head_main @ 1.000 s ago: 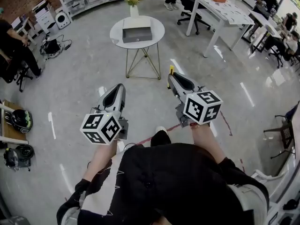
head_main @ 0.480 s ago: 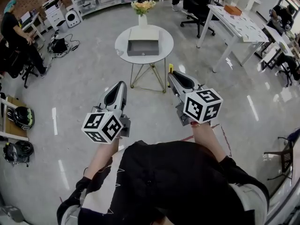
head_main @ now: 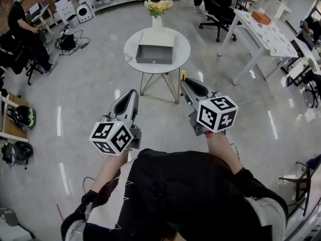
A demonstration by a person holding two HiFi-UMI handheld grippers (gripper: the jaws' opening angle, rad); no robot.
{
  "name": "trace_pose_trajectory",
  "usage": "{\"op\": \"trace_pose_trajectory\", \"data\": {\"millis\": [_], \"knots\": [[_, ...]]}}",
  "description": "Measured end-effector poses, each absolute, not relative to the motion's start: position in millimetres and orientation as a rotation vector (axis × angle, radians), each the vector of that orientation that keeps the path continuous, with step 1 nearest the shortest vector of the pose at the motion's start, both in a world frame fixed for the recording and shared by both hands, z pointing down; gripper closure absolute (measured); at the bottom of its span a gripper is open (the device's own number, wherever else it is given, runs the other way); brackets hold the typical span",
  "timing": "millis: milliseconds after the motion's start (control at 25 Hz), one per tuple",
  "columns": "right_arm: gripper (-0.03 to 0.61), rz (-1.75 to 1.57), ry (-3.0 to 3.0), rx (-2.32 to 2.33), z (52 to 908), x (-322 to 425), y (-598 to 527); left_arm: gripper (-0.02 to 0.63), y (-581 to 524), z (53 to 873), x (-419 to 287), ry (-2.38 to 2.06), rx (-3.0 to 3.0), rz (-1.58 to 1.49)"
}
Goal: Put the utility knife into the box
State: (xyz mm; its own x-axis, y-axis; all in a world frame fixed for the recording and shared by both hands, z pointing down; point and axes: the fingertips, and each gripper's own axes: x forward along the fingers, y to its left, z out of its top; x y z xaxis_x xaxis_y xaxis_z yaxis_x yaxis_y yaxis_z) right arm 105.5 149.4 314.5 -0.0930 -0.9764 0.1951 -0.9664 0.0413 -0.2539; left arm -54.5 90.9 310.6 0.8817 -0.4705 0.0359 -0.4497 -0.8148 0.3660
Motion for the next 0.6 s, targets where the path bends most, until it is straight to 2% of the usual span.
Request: {"op": "trace_pose_trajectory", "data": {"millis": [600], "knots": [[0.526, -0.632, 2.223, -2.099, 348.4, 144.7, 90.9, 0.603, 31.2, 337.5, 0.5, -0.620, 2.646, -0.004]]}}
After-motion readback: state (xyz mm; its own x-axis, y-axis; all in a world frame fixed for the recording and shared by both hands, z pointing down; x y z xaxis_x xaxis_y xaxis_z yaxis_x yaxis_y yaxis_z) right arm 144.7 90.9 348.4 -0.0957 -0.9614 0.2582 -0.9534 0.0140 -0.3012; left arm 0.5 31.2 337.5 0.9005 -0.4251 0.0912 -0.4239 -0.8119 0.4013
